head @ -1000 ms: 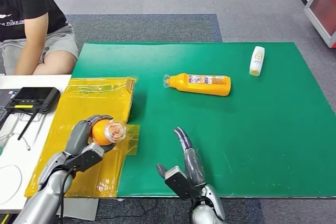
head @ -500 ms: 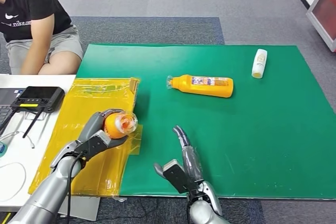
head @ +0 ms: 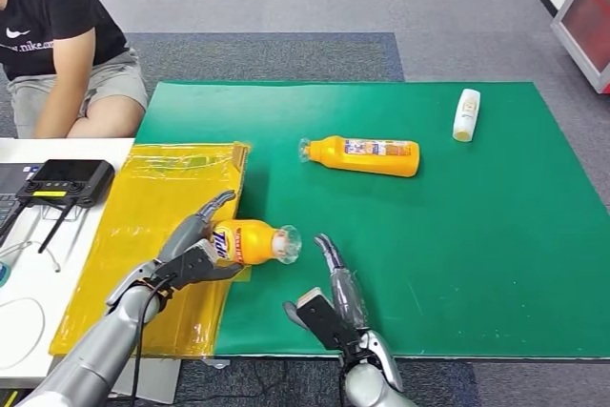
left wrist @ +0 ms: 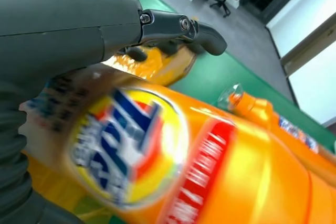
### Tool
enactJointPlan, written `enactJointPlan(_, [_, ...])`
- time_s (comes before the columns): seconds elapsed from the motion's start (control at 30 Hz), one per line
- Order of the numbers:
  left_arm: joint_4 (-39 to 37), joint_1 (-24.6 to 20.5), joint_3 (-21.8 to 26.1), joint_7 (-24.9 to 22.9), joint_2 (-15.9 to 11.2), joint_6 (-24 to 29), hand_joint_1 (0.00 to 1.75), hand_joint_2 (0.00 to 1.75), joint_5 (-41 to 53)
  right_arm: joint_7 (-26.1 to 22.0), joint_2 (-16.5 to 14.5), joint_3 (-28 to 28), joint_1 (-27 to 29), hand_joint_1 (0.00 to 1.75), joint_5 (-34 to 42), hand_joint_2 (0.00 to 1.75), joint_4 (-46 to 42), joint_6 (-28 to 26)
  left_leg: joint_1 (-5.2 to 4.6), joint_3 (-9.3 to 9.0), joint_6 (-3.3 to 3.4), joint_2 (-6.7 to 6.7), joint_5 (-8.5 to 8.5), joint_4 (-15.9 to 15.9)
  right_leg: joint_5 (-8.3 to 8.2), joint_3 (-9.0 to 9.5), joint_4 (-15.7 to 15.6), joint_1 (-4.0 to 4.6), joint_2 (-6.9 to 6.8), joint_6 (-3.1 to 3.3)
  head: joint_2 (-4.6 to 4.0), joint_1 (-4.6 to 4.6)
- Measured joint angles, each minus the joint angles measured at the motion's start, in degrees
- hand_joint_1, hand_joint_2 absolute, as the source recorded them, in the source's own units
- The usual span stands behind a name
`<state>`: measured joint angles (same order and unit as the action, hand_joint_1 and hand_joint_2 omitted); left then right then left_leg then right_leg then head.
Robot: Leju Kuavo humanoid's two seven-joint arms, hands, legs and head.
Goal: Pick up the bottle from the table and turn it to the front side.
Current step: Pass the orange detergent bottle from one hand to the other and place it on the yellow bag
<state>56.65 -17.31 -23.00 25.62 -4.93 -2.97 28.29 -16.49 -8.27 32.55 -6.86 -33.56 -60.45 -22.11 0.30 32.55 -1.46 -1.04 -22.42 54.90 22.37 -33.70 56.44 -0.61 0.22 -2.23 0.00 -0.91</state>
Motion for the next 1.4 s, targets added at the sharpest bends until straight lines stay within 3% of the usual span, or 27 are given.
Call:
enactJointPlan(0.63, [-1.88, 1.67, -1.15, -0.54, 0.03, 2.18, 0.00, 1.75, 2.27, -0.35, -0.31, 0.92, 0.00, 0.00, -1.34, 1.75, 0.58, -0.89, 0.05, 0.35, -0.02, 0.08, -0.11, 0.01, 0.12, -0.34, 0.01, 0.04, 0.10, 0.00, 0.00, -0.01])
enactJointPlan(0.8, [-0.47, 4.00, -1.11, 0.08, 0.75, 8.45, 0.00, 1.75, 3.16, 0.10, -0.29, 0.88, 0.63, 0.00, -1.74, 1.75, 0.48, -1.47, 0.05, 0.29, -0.08, 0.19, -0.17, 0.01, 0.11, -0.39, 0.01, 0.04, 0.26, 0.01, 0.00, 0.00])
enactJointPlan(0.93, [8.83, 11.10, 0.76, 7.33, 3.44, 14.15, 0.00, 1.75, -6.32, 0.61, -0.13, 0.66, 2.08, 0.00, -2.42, 1.75, -0.13, -2.08, 0.05, 0.62, -0.03, 0.41, -0.20, 0.06, 0.08, -0.81, 0.01, 0.04, 0.43, -0.02, 0.00, 0.01])
enactJointPlan(1.0, [16.62, 14.55, 1.74, 11.17, 5.13, 13.93, 0.00, 1.75, -14.73, 0.64, -0.08, 0.47, 2.46, 0.00, -2.70, 1.75, -0.26, -2.12, 0.05, 0.87, 0.04, 0.41, -0.16, 0.08, 0.08, -0.99, 0.01, 0.04, 0.40, -0.05, 0.00, -0.01])
enactJointPlan(1.1, [27.65, 17.97, 2.22, 12.93, 6.72, 12.62, 0.00, 1.75, -21.66, 0.55, -0.08, 0.36, 2.54, 0.00, -3.15, 1.75, -0.25, -2.14, 0.04, 0.99, 0.09, 0.41, -0.20, 0.08, 0.08, -1.07, 0.01, 0.03, 0.39, -0.06, 0.00, -0.01])
enactJointPlan(1.23, [38.90, 20.93, 2.66, 13.98, 7.48, 8.27, 0.00, 0.00, -28.95, 0.09, -0.09, 0.26, 2.51, 0.00, -3.50, 1.75, 0.01, -2.25, 0.05, 1.07, 0.08, 0.41, -0.25, 0.08, 0.14, -1.14, 0.00, 0.03, 0.38, -0.11, 0.00, 0.01])
enactJointPlan(1.4, [50.61, 22.73, 4.11, 14.07, 9.07, 6.30, 0.00, 0.00, -32.63, -0.17, -0.15, 0.17, 2.16, 0.00, -3.77, 1.75, 0.40, -2.12, 0.06, 1.09, 0.07, 0.41, -0.25, 0.08, 0.16, -1.15, 0.01, 0.04, 0.38, -0.12, 0.00, -0.01])
